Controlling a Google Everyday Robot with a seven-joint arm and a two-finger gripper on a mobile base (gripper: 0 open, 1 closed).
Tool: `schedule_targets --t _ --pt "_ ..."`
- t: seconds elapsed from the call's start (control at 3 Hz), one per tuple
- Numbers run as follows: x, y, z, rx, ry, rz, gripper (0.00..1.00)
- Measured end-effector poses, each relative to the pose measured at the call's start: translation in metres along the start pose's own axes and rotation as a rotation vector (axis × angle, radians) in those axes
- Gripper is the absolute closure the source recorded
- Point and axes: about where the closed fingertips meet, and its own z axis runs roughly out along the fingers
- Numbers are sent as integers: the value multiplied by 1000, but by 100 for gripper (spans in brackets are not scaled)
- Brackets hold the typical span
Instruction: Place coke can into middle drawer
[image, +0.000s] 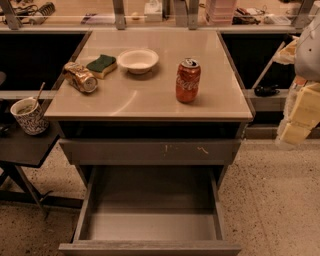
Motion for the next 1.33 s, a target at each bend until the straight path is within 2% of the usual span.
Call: schedule_targets --t 0.33,0.67,1.0,1.33 --pt "0 -1 0 2 -2 0 0" --pt "-8 -28 9 2 -60 -3 0" --pt "-18 -68 29 -2 -103 -2 0" --pt "-19 -73 30 2 -110 0 0"
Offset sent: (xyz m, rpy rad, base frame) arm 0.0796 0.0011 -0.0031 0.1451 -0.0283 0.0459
